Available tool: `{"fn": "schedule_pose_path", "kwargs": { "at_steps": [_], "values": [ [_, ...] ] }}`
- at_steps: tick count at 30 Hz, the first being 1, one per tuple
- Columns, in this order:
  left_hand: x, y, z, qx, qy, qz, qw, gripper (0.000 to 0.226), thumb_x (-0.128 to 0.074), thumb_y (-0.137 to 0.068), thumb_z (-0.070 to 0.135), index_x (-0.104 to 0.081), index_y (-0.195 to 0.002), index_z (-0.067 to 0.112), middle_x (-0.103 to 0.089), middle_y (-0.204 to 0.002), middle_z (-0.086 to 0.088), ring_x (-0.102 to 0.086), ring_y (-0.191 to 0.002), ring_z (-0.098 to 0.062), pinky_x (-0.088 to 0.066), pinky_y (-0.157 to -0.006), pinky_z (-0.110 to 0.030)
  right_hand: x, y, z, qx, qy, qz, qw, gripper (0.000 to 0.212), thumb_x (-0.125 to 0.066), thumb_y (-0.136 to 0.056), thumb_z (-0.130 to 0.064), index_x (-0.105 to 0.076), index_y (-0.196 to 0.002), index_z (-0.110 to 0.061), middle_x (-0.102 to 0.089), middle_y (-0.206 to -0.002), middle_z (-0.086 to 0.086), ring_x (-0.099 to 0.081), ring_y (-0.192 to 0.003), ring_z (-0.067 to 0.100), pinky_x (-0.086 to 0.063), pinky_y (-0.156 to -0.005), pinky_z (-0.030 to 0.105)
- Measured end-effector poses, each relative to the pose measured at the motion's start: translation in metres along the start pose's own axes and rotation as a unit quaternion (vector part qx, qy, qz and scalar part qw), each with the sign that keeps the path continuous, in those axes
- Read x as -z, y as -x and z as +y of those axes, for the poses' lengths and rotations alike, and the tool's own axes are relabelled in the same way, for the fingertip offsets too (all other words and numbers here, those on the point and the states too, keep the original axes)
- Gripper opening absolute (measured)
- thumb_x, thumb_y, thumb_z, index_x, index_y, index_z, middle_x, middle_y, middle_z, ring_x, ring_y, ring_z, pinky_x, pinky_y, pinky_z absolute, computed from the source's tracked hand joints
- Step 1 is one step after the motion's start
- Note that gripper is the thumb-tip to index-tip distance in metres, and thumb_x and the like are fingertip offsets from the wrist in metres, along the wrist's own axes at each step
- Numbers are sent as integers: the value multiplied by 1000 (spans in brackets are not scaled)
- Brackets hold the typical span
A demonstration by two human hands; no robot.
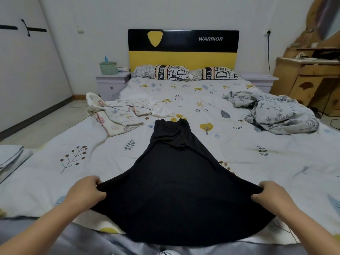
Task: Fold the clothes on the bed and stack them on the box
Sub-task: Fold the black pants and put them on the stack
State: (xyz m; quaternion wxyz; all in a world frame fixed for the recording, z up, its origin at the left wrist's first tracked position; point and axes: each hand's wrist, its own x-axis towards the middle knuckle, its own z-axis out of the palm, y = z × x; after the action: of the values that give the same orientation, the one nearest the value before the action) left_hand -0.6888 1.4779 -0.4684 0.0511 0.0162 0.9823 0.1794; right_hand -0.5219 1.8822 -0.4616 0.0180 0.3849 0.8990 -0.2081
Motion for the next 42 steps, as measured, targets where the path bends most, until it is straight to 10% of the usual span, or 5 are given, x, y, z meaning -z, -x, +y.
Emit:
{"fn": "schedule_pose_path", "kwargs": {
  "at_steps": [13,21,26,31,42],
  "values": [
    [-29,60,106,-328,-84,-106,935,24,-45,-94,43,-63,-98,27,-65,-89,8,-59,-84,-11,-42,-75,-26,-24,59,-74,269,-44,-117,955,22,-47,-95,-37,-64,-109,-32,-64,-108,-14,-59,-99,3,-46,-90,24],
    [-99,23,58,-345,-225,-14,911,68,-4,-97,54,-30,-145,14,-54,-133,-5,-60,-115,-23,-54,-82,-40,-104,19,-51,335,165,-55,926,102,27,-68,-77,-2,-151,-26,19,-147,-9,6,-147,23,-2,-115,43],
    [-87,17,55,-366,-148,-110,912,112,19,-55,79,11,-149,18,19,-150,4,14,-141,-14,-1,-116,-33,-87,16,-51,344,113,-100,927,102,11,-62,-75,-6,-151,-29,9,-153,-15,10,-146,12,0,-118,36],
    [-59,13,31,-434,-175,-74,881,52,-56,-69,13,-63,-120,25,-64,-121,-9,-67,-103,-25,-54,-82,-35,-59,10,-22,447,154,46,880,72,-74,-59,5,-59,-126,-14,-57,-131,9,-60,-116,28,-48,-96,32],
    [-66,19,3,-513,-314,-74,795,107,-75,-36,34,-37,-136,37,-53,-136,-1,-54,-123,-22,-49,-93,-33,-66,9,9,597,251,75,758,38,-36,-90,-4,-66,-110,-15,-64,-120,13,-61,-111,27,-52,-89,34]
  ]
}}
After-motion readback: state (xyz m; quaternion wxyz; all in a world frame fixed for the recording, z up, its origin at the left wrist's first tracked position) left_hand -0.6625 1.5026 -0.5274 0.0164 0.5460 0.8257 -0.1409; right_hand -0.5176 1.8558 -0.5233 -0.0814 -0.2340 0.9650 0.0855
